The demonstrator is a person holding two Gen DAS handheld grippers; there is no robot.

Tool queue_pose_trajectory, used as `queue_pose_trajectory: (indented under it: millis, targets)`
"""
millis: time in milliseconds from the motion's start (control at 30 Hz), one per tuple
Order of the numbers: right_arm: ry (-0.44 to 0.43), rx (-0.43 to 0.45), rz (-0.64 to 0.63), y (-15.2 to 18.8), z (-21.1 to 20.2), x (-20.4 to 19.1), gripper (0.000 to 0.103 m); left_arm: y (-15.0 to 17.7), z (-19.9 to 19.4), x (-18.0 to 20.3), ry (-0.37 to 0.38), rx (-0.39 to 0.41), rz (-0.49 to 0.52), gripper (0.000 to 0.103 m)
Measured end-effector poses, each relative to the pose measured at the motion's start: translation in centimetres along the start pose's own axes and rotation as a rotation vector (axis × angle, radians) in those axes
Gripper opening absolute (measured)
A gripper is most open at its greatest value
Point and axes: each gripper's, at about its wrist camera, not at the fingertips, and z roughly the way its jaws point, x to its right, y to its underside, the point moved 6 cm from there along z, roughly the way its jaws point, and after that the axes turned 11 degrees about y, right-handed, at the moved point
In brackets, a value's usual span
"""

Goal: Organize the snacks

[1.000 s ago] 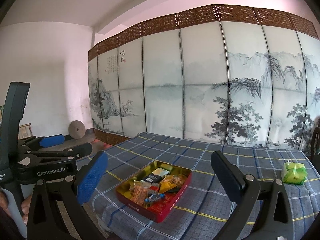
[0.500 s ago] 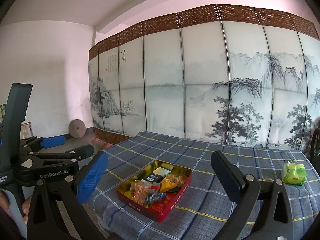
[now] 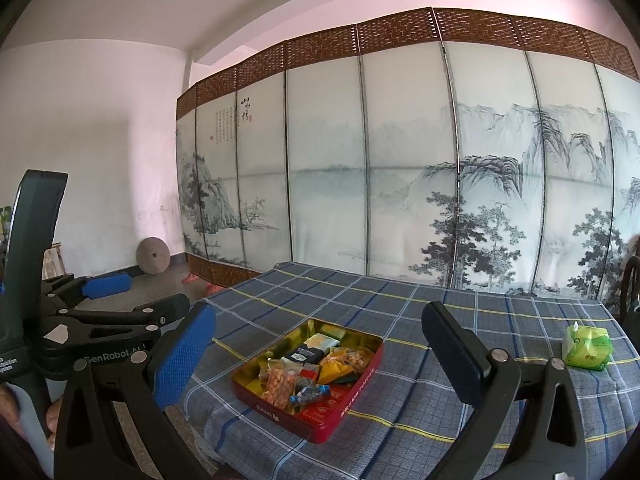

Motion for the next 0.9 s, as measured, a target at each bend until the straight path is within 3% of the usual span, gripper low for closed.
queue_pose_trajectory:
  millis: [733,900]
  targets:
    - [-0.005,-0.024,-0.001,0.6,0.2,0.8,0.102,0.3,0.8,0.2,-0.005,-0.028,0.016,0.085]
    - [0.002,-0.1,0.042,1.9,2.1,3.3,0.102,1.0,1.7,0.6,0.032,-0.068,0.017,0.09]
